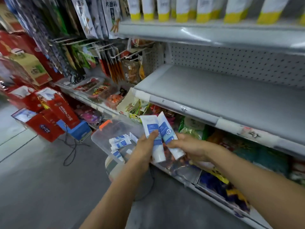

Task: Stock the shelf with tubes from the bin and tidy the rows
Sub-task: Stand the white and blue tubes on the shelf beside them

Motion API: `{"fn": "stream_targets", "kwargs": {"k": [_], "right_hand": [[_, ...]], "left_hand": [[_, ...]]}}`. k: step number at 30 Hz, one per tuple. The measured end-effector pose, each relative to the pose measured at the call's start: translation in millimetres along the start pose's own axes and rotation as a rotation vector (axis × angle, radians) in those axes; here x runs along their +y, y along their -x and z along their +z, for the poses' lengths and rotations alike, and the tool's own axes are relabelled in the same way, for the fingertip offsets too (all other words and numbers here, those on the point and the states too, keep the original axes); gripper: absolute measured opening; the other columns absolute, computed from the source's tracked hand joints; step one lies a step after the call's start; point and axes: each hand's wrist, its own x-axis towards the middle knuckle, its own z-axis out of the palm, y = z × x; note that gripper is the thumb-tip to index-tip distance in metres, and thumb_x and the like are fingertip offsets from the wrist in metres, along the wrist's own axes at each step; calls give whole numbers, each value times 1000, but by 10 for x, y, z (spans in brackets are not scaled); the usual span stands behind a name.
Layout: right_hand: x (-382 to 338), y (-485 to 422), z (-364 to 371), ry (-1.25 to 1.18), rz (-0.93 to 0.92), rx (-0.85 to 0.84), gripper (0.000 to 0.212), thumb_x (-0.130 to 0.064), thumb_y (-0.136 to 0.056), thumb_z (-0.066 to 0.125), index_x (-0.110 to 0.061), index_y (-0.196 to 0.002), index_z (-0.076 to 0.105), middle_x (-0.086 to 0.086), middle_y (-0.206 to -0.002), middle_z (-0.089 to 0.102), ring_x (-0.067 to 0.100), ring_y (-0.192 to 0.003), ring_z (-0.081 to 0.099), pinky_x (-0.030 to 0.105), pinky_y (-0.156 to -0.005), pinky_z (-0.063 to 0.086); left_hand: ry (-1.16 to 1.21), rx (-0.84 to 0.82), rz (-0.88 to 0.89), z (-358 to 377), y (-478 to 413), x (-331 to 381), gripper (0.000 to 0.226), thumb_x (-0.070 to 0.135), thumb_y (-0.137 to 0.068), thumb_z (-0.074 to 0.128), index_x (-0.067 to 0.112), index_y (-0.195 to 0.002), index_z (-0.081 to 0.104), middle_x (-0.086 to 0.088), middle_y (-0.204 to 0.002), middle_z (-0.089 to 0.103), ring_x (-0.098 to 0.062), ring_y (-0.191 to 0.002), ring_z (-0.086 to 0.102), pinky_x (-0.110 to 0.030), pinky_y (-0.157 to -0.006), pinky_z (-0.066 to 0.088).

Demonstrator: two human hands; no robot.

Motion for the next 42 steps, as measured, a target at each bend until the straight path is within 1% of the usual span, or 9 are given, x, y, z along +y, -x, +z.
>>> {"fn": "stream_targets", "kwargs": {"k": [3,9,12,16,21,26,30,36,42], "right_hand": [[-65,501,-330,-14,-85,70,31,-11,-86,63,-15,-116,57,9,-95,70,17,-72,66,28,-58,52],[56,1693,-1116,40,-221,333,40,-13,-86,64,-15,-125,53,11,-106,67,24,-85,63,42,-73,51],[140,2356,-1511,14,-267,455,36,-8,-89,60,-12,-124,53,12,-111,66,22,-88,61,35,-73,51],[246,3192,-1981,23,-289,539,27,-12,-91,58,-14,-118,52,9,-96,65,18,-76,61,26,-54,48],[376,4012,-2423,31,-353,638,29,-11,-89,61,-11,-117,53,12,-100,65,17,-80,63,30,-60,50],[414,4635,-2759,-23,-514,705,28,-6,-87,64,-17,-113,57,17,-108,66,23,-94,63,40,-77,55],[315,4928,-2996,-63,-640,815,38,-6,-86,66,-10,-122,55,16,-113,67,29,-104,65,46,-86,54],[-22,5072,-3333,30,-728,1048,28,-11,-85,69,-16,-112,60,2,-106,70,7,-88,67,18,-73,56],[-358,4986,-3834,100,-660,1213,38,-12,-84,71,-13,-118,55,0,-104,64,12,-89,62,24,-76,49]], "left_hand": [[-14,-64,57,422,218,128,25,27,-97,54,12,-114,65,-13,-101,74,-33,-92,70,-53,-89,54],[-65,-238,197,1441,819,322,28,29,-98,51,9,-115,62,-15,-95,73,-29,-77,67,-44,-71,57],[-86,-284,249,2096,1194,373,20,21,-96,51,9,-111,57,-14,-87,66,-22,-65,61,-32,-57,54],[-130,-352,292,2952,1674,305,18,8,-87,50,12,-105,49,-17,-92,62,-28,-77,59,-45,-74,53],[-216,-413,400,3722,2213,251,32,28,-71,55,13,-99,51,-17,-94,61,-33,-88,63,-58,-84,52],[-218,-490,538,4269,2536,297,12,20,-92,52,16,-104,52,-12,-96,61,-28,-92,63,-40,-76,51],[-209,-504,641,4616,2622,421,21,26,-92,55,19,-111,55,-10,-104,67,-25,-97,65,-45,-88,53],[-235,-458,750,4884,2619,677,25,26,-95,55,17,-117,47,-2,-104,61,-15,-88,60,-30,-74,49],[-246,-438,818,5039,2577,824,39,27,-93,58,19,-129,43,3,-111,61,-12,-95,61,-29,-83,50]]}}
